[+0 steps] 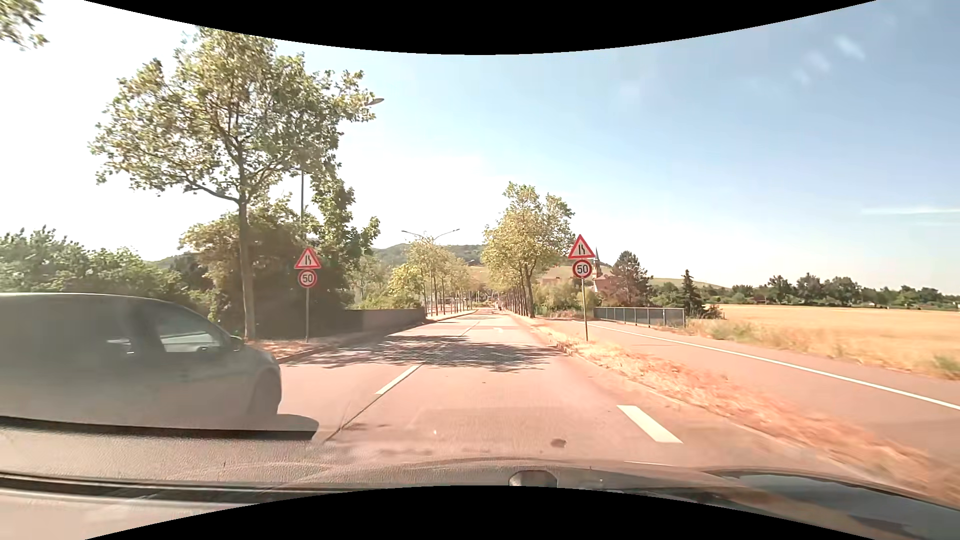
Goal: Follow the waypoints while adhering to traffic rules and regulations
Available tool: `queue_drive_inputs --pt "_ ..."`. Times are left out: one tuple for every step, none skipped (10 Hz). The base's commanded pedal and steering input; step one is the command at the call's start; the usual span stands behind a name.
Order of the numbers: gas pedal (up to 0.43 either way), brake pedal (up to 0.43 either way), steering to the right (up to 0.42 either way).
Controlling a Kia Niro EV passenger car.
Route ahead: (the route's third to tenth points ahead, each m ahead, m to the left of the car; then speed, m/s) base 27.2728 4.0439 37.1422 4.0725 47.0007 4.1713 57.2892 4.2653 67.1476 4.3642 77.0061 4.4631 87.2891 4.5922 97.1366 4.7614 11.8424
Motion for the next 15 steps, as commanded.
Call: queue_drive_inputs --pt "0.067 0.0 -0.006" --pt "0.079 0.0 -0.006" --pt "0.079 0.0 -0.006" --pt "0.079 0.0 -0.006" --pt "0.079 0.0 -0.006" --pt "0.079 0.0 -0.006" --pt "0.079 0.0 -0.006" --pt "0.079 0.0 -0.006" --pt "0.079 0.0 -0.006" --pt "0.079 0.0 -0.006" --pt "0.079 0.0 -0.007" --pt "0.079 0.0 -0.007" --pt "0.079 0.0 -0.007" --pt "0.079 0.0 -0.008" --pt "0.079 0.0 -0.008"
